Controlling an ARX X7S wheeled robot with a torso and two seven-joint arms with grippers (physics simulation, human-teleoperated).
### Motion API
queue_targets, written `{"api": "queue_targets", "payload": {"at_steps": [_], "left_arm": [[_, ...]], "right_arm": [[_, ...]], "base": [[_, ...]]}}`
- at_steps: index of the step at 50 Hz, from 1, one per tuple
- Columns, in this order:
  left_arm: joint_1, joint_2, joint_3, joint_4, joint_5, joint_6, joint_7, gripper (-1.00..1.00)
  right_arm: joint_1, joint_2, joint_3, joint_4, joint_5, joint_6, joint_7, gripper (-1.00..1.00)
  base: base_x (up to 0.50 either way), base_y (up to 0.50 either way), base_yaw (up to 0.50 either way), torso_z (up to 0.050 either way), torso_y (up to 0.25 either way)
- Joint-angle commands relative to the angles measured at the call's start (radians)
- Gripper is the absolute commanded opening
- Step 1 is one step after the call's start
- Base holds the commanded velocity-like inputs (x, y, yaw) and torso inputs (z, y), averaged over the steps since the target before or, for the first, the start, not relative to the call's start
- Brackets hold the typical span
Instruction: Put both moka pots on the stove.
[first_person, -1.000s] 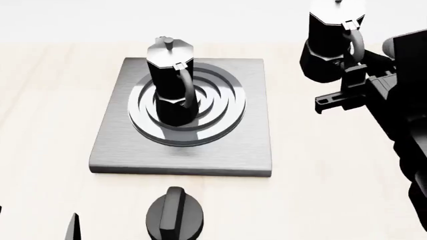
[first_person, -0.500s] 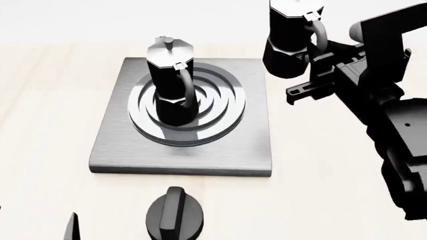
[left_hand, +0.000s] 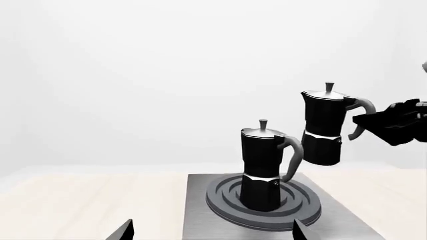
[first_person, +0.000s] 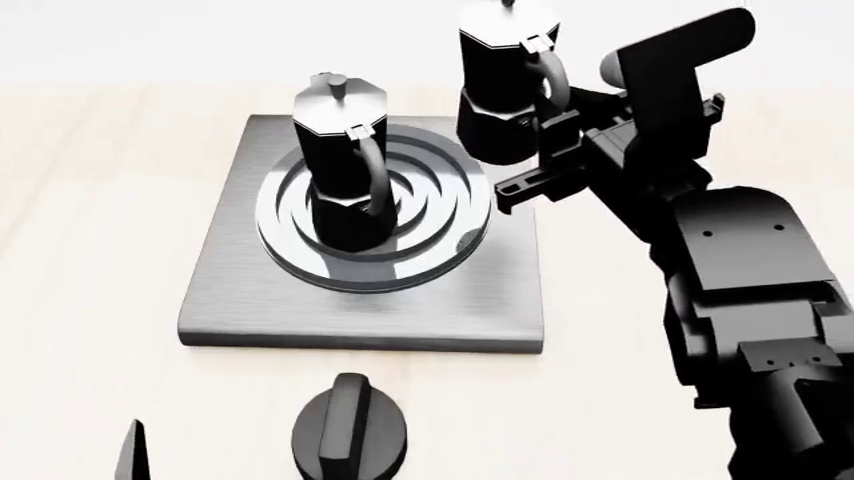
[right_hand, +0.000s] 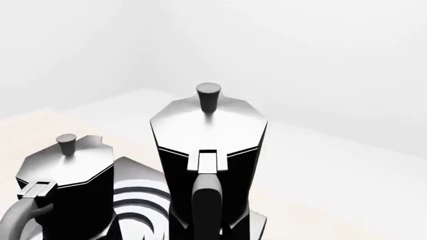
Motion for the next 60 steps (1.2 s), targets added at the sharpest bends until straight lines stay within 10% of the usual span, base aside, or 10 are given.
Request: {"api": "queue_targets", "payload": {"at_steps": [1, 60], "left_arm": [[0.000, -0.001, 0.002, -0.002, -0.003, 0.005, -0.001, 1.00], [-0.009, -0.010, 0.012, -0.013, -0.007, 0.007, -0.010, 1.00]], "right_arm": [[-0.017, -0.047, 0.118, 0.033, -0.072, -0.024, 0.000, -1.00], [-0.150, -0.172, 1.281, 0.033, -1.170, 0.094, -0.104, -1.00]], "base": [[0.00, 0.00, 0.00, 0.000, 0.000], [0.00, 0.00, 0.00, 0.000, 0.001]]}}
